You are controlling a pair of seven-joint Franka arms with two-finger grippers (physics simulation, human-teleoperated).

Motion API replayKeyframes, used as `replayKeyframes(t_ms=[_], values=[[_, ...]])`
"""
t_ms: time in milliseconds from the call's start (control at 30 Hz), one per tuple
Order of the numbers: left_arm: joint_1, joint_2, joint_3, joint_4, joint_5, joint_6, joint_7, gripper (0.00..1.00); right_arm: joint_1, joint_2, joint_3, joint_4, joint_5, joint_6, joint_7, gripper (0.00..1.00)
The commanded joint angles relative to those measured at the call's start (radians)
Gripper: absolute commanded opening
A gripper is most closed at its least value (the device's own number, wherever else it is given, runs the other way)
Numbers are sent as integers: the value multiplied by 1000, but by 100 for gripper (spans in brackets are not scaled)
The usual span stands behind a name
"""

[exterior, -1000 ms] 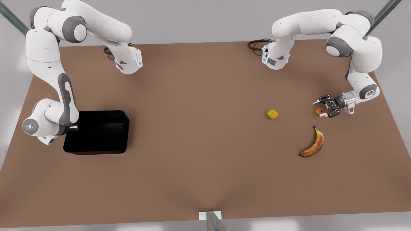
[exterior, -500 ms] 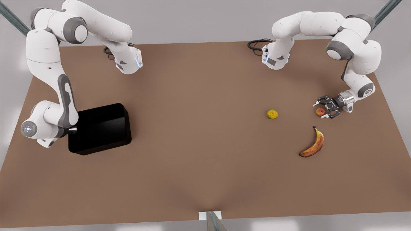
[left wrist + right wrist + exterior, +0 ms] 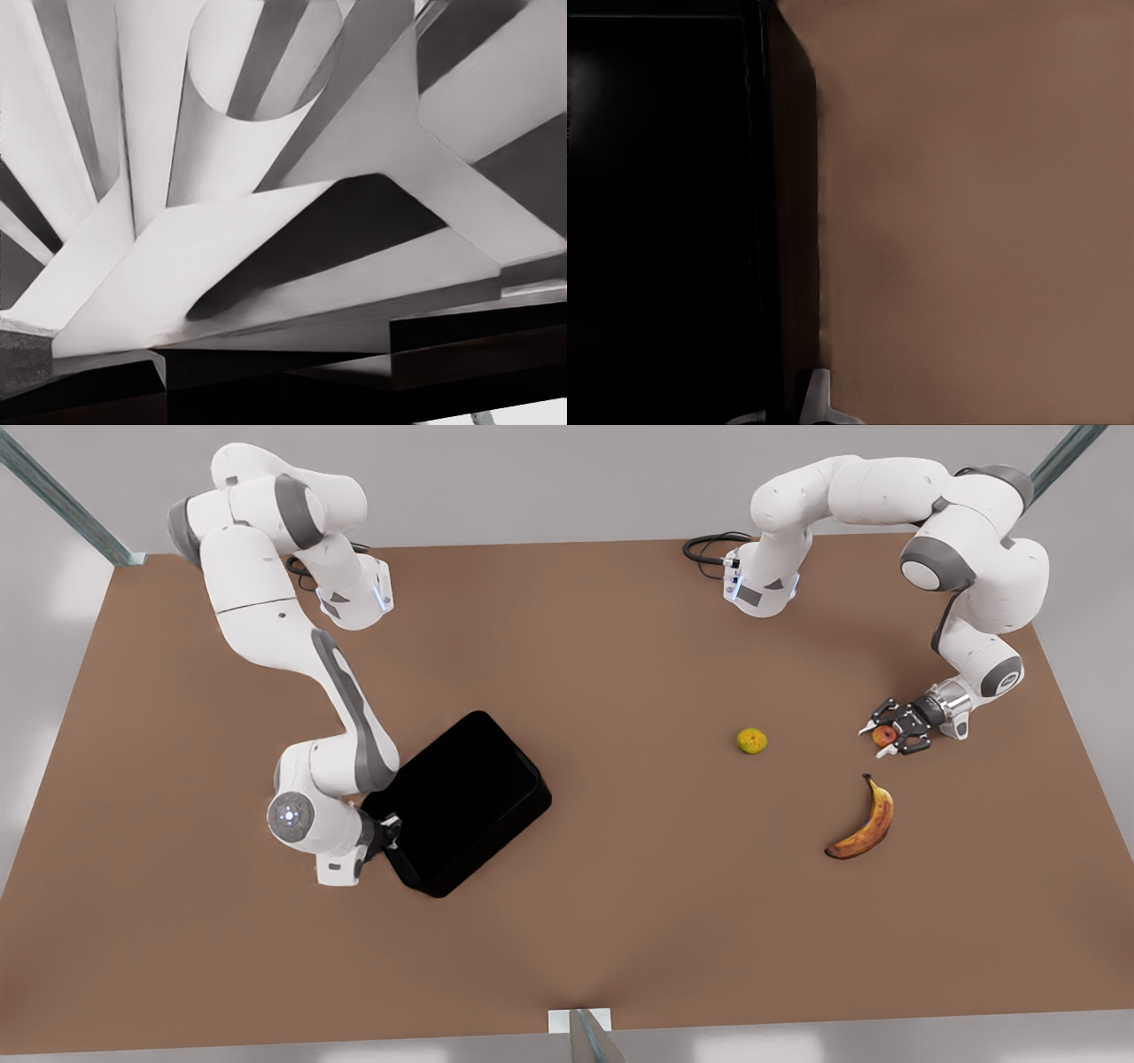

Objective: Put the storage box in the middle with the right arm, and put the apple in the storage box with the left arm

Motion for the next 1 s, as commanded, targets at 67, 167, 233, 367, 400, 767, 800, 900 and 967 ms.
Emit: replayKeyframes(t_ms=[67, 167, 233, 367, 400, 767, 800, 900, 967], values=[[-5, -21, 4, 9, 22, -12, -145, 21, 24, 79, 93, 80, 4, 12, 116, 21], [-5, -132, 7, 24, 60, -50, -258, 21, 87, 152, 123, 153, 5, 19, 124, 21], [-45, -233, -4, 26, 123, -29, -290, 21, 104, 175, 123, 178, 7, 19, 125, 50], [-250, -400, -98, 27, 209, 151, -546, 21, 110, 186, 123, 195, 7, 45, 118, 100], [-342, -434, -118, 30, 211, 213, -677, 21, 110, 185, 123, 196, 7, 43, 118, 100], [-542, -400, -573, 340, 367, 582, -1580, 21, 10, -122, -116, 276, -18, -561, 121, 100], [-596, -371, -573, 400, 376, 602, -1675, 21, -45, -217, -128, 255, -153, -644, 122, 100], [-743, -324, -572, 471, 387, 712, -1855, 21, -145, -492, -94, 63, -311, -655, 254, 100], [-820, -267, -572, 552, 438, 738, -1999, 21, -164, -518, -94, 58, -328, -673, 260, 100]])
